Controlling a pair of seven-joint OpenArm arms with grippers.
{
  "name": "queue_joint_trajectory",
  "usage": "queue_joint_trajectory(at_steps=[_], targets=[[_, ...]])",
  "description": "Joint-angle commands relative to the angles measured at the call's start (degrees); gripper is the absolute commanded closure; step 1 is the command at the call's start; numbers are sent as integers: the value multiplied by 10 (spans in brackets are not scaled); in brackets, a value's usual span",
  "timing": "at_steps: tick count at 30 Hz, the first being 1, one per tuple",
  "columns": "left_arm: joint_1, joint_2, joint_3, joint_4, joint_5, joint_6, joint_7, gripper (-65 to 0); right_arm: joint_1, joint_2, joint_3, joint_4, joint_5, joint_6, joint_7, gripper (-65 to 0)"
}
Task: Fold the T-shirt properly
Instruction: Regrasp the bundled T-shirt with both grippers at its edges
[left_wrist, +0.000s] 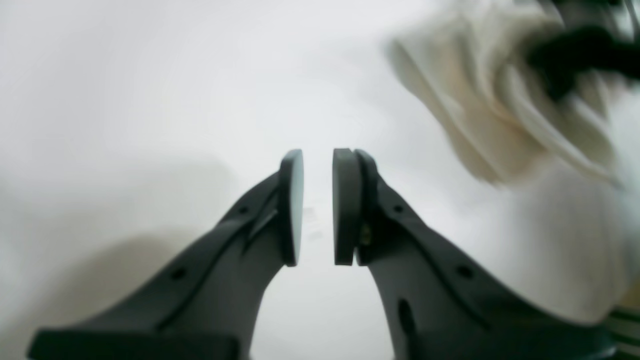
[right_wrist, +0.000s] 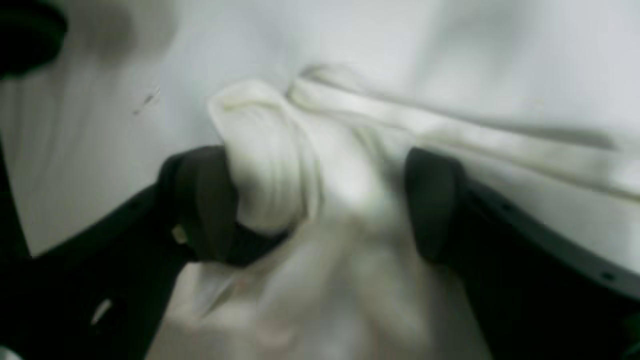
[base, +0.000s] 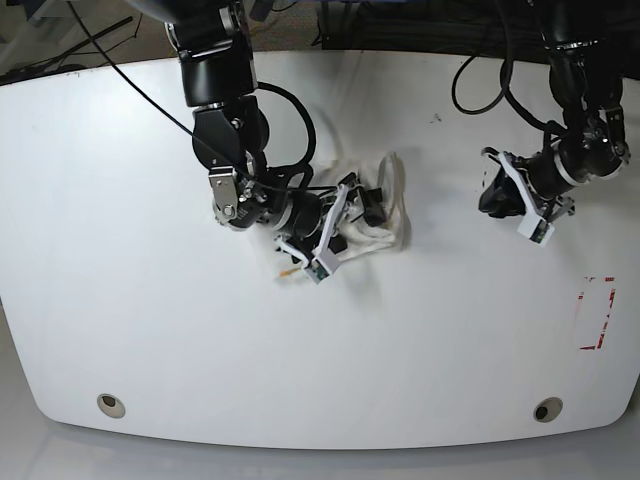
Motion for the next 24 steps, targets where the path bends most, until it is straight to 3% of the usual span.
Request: queue_joint_trajectory(at_steps=[1,6,12,17,20,24], targets=[[-8,-4,24,28,-12,-1,-13,-93,23,0,33,68,8,5,-31,-495],[-31,14,113,43,-11,-1,-14,-93,48,7,103,102,2,6,-74,-495],[-48,57,235,44,73,-1,-14,-93,92,77,126,48,2,6,-68,-495],[-47,90,314,42,123,-1,-14,-93,137,120,116,-56,1,3,14,-495],[-42,106,341,40,143,-1,-14,-93,174,147,74,-145,1,3,68,-487],[-33,116,341,40,162,-1,-14,-93,208,160,12,-249,0,3,148,-341]])
